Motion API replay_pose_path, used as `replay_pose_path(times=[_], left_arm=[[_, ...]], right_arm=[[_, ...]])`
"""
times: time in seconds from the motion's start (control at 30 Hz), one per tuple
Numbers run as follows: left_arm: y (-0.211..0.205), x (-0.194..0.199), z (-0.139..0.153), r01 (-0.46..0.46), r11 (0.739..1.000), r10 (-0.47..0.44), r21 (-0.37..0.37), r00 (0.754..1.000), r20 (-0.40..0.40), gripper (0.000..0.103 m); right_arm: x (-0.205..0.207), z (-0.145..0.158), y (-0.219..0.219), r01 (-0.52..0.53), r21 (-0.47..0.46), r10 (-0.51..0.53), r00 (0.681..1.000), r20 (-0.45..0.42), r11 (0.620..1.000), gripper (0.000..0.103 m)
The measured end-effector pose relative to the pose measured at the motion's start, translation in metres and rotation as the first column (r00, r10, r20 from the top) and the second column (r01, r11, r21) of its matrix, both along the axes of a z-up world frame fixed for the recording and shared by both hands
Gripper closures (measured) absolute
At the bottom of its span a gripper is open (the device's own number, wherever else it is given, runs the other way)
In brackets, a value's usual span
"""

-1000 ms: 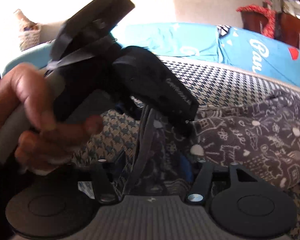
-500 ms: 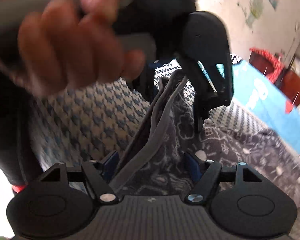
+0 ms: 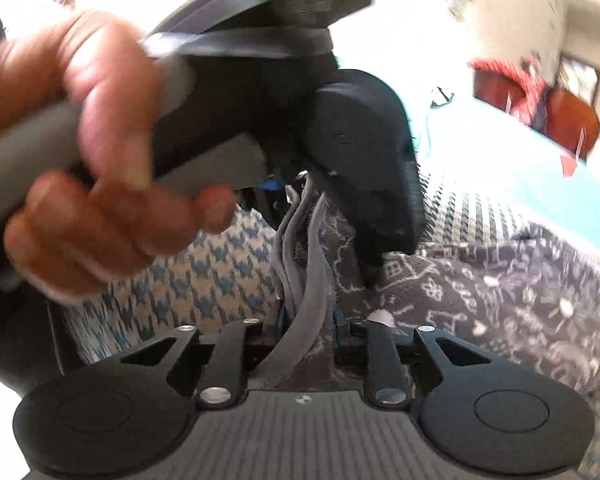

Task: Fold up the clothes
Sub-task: 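Hold the folded jacket edge with the left tool while the right tool grasps beside it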

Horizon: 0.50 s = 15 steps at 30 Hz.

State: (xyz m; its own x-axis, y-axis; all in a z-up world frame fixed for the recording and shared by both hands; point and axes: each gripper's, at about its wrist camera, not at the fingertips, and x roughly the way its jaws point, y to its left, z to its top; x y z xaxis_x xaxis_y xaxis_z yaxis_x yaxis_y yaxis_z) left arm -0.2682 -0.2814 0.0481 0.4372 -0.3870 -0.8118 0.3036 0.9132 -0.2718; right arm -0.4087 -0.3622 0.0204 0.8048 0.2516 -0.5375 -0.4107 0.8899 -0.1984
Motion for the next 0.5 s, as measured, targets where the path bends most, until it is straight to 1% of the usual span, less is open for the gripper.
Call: replay_pose_path(times=[0.1, 0.2, 0.3, 0.5], left_arm=[[0.006, 0.003, 0.01, -0.013, 1.0, 0.013, -0.004, 1.0, 0.021, 0.076], [0.01, 0.011, 0.016, -0.008, 1.0, 0.008, -0.002, 1.0, 0.027, 0.076], [0.014, 0.018, 0.025, 0.0, 1.0, 0.0, -0.003, 0.999, 0.04, 0.076], [0.033, 0.038, 0.041, -0.015, 1.0, 0.015, -0.006, 0.998, 0.068, 0.075]], right_arm=[[0.005, 0.009, -0.002, 0.011, 0.057, -0.01, 1.0, -0.011, 0.998, 0.082], [0.01, 0.012, -0.002, 0.018, 0.103, -0.016, 1.0, -0.023, 0.994, 0.083], [0.006, 0.017, 0.0, 0.026, 0.155, -0.022, 0.999, -0.031, 0.988, 0.083], [0.031, 0.025, 0.013, 0.019, 0.22, -0.013, 1.0, -0.027, 0.975, 0.083]])
